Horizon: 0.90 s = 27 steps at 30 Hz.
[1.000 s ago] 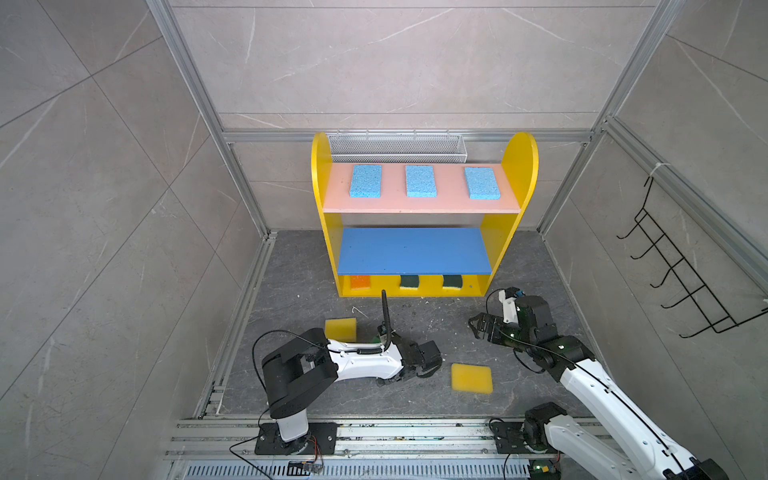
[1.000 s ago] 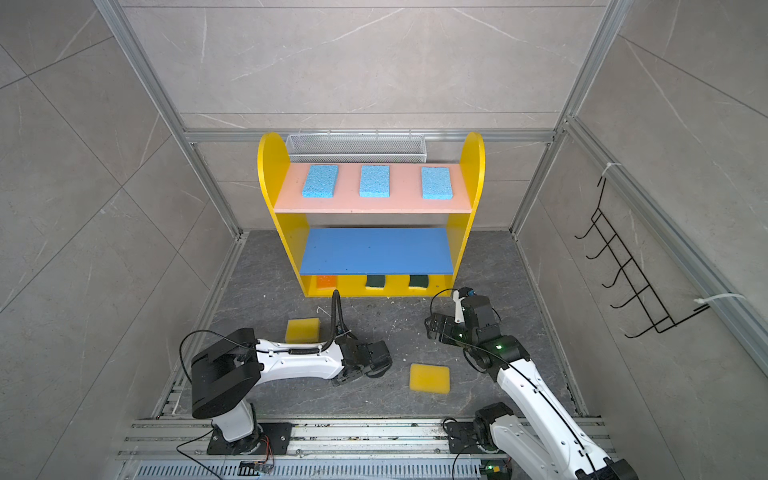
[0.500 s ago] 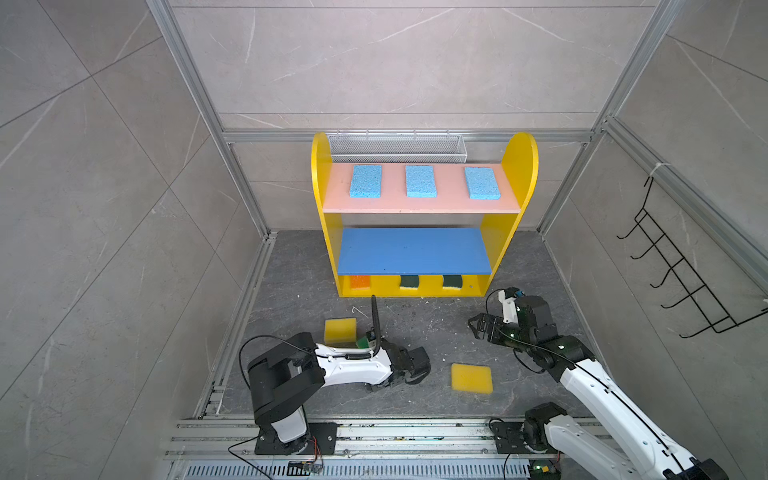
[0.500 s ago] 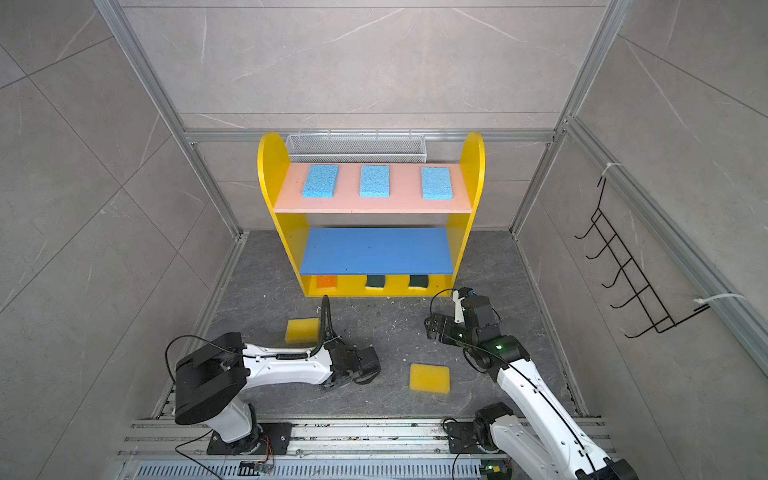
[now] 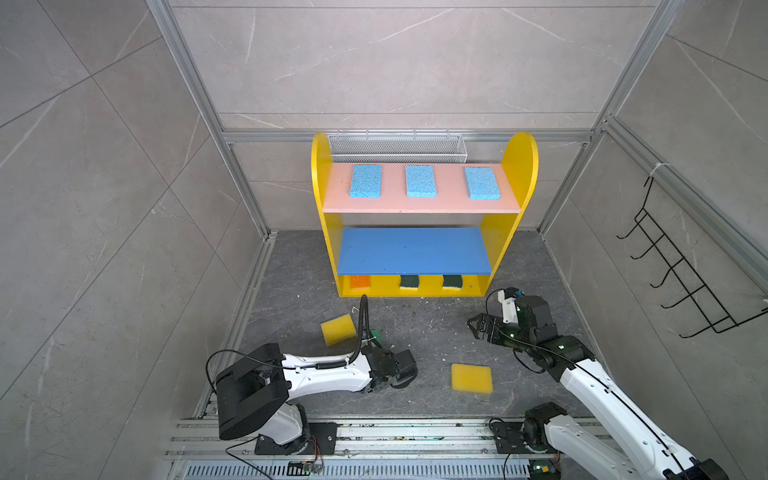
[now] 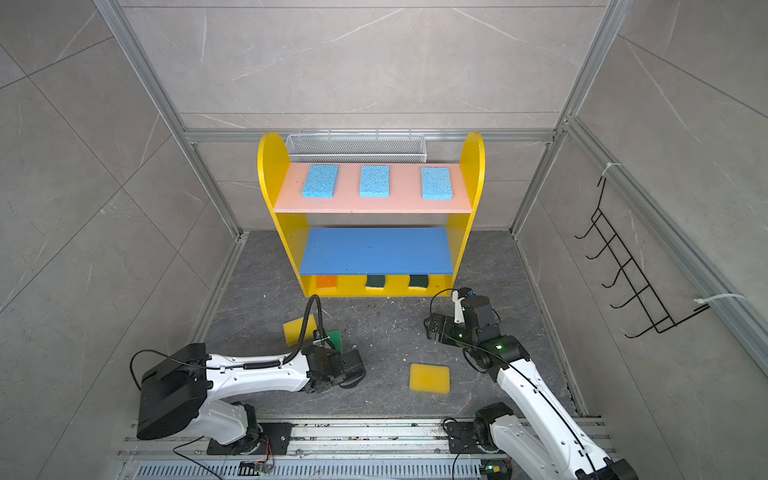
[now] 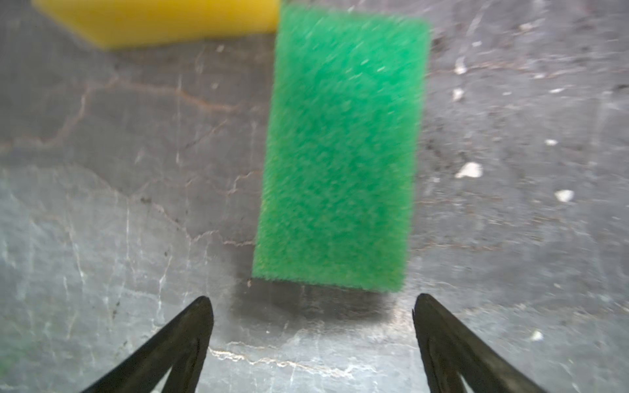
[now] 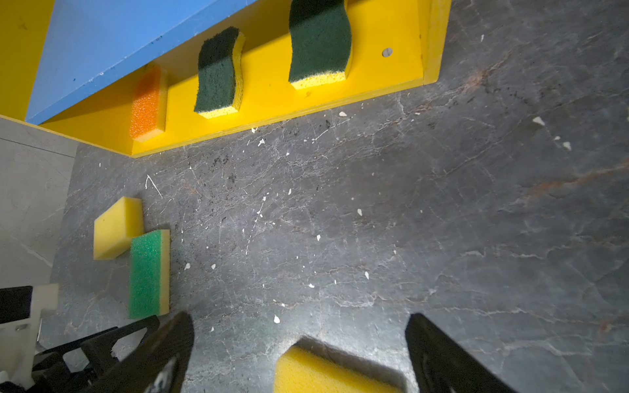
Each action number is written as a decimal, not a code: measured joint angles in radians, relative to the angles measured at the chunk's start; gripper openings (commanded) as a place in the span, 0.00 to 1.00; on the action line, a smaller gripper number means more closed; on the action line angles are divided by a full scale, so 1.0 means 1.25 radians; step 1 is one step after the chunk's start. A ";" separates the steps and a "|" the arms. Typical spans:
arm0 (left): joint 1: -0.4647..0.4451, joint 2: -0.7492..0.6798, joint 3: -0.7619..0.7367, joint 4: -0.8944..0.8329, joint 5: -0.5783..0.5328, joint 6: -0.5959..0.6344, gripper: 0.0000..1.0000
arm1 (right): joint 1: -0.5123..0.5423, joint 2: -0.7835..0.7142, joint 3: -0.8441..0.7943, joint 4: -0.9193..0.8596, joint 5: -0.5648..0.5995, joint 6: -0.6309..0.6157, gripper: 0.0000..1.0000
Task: Place and organize the cleaning sponges onto the shelf
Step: 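Lower the left gripper and close it on the bright-green sponge's end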
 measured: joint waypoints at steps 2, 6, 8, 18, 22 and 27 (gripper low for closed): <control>0.000 -0.007 0.006 -0.001 -0.013 0.025 0.97 | 0.000 0.001 0.000 0.000 -0.002 0.000 0.99; 0.000 -0.027 0.004 0.001 -0.032 0.053 0.98 | 0.000 0.007 0.000 0.000 -0.005 0.000 0.99; 0.002 -0.044 -0.008 0.015 -0.036 0.063 0.99 | 0.000 0.008 0.000 0.000 -0.005 0.000 0.99; 0.026 -0.045 -0.041 0.061 -0.048 0.098 0.99 | 0.000 0.014 0.000 0.006 -0.015 0.001 0.99; 0.037 -0.017 -0.042 0.089 -0.049 0.098 0.98 | 0.000 0.017 0.000 0.011 -0.019 0.004 0.99; 0.051 -0.001 -0.042 0.110 -0.048 0.097 0.97 | 0.000 0.017 0.000 0.011 -0.023 0.003 0.99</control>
